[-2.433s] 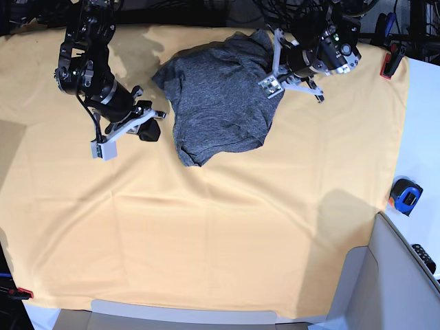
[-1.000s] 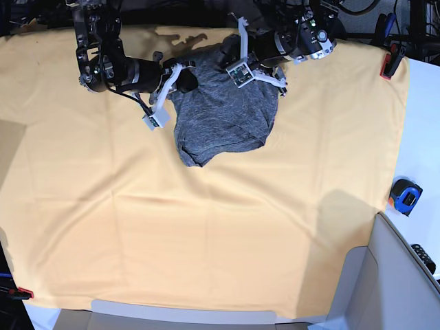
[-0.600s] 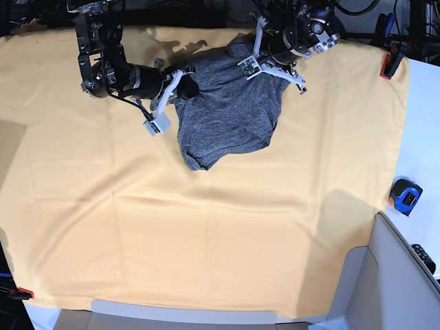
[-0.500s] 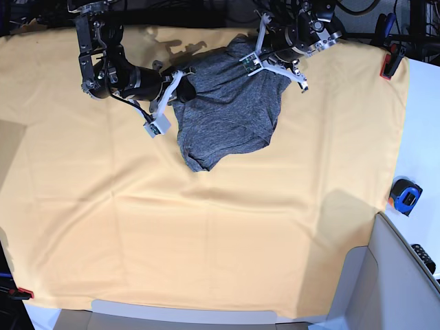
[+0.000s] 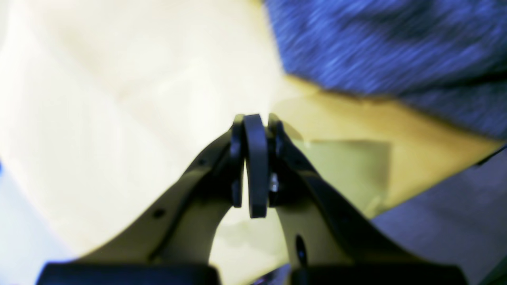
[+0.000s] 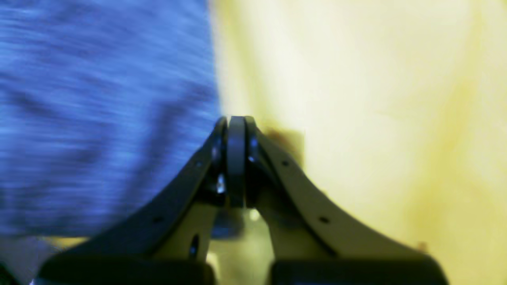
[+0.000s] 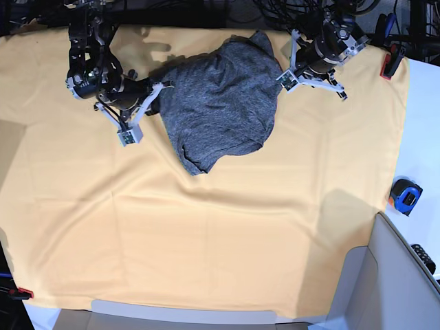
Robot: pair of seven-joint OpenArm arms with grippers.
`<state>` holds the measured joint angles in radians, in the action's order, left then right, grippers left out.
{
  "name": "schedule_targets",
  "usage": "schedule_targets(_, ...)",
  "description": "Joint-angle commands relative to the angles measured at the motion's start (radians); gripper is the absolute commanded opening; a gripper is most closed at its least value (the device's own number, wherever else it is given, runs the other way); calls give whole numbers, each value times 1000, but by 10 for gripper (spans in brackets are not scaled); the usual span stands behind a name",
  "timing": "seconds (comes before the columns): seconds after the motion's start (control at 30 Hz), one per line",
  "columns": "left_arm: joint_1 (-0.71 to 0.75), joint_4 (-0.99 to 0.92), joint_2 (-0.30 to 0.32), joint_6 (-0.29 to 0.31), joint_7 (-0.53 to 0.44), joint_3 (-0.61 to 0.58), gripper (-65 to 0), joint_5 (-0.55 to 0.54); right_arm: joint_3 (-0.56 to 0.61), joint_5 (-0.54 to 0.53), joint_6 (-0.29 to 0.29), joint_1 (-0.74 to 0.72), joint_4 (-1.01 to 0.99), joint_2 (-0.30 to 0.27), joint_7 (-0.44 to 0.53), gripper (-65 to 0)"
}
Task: Fold the T-shirt properly
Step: 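Hold the shirt edges with both grippers and stretch it flat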
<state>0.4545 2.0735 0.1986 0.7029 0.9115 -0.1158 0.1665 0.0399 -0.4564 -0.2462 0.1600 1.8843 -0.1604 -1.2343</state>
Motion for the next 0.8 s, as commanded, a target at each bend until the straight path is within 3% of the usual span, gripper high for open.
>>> schedule_targets(0.0, -7, 22, -14, -5, -38, 0, -639, -31, -1, -5, -3, -10, 18, 8, 14, -650)
schedule_targets(0.2, -18, 23, -83, -5, -108, 0, -525, -95, -1, -2, -3, -9, 16, 20, 14, -650)
schedule_targets(0.43, -18, 26, -124, -5, -154, -2, -465, -153, -1, -2, -3, -9, 14, 20, 14, -650)
schedule_targets(0.77, -18, 26, -100, -5, -145, 6, -445, -574, -1, -2, -3, -10, 14, 15, 14, -650)
